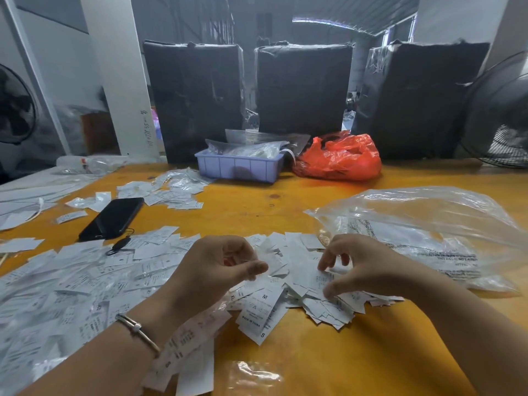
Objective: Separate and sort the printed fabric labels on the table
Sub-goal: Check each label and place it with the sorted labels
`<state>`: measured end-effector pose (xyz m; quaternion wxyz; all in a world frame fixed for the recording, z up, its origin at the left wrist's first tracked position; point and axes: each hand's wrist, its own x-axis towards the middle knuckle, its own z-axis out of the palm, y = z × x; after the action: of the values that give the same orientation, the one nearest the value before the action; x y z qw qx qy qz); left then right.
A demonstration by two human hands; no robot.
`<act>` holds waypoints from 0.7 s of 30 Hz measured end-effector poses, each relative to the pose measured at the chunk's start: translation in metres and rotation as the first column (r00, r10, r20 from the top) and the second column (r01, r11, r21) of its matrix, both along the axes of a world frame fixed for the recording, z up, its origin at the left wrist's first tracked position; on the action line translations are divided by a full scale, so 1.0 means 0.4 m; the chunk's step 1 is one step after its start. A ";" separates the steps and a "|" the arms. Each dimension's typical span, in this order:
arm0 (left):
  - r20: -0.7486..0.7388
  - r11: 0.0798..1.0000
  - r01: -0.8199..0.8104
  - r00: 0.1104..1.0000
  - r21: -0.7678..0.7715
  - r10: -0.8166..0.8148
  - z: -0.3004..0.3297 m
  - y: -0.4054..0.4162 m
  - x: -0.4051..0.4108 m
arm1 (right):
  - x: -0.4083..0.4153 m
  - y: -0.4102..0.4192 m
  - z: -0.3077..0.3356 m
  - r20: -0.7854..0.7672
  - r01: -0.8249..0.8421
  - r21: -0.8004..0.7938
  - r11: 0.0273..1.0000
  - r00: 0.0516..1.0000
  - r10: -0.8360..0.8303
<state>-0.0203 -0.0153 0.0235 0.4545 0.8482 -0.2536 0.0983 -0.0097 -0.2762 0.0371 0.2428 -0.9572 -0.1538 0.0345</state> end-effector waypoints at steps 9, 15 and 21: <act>-0.170 0.995 0.019 0.985 -0.098 -0.036 0.002 -0.002 -0.005 | -0.003 0.001 -0.009 0.161 -0.040 0.088 0.995 0.987 0.026; -0.152 0.997 -0.023 0.988 -0.076 0.011 0.002 -0.001 -0.001 | -0.002 0.000 0.006 0.104 -0.045 0.437 0.898 0.995 -0.001; -0.230 0.984 0.051 0.969 -0.171 -0.090 -0.001 -0.001 0.001 | -0.010 0.015 0.011 0.045 -0.053 0.746 0.664 0.999 0.028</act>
<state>-0.0200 -0.0158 0.0232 0.5529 0.8039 -0.2189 0.0007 -0.0137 -0.2702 0.0415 0.6100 -0.7708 -0.1792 -0.0405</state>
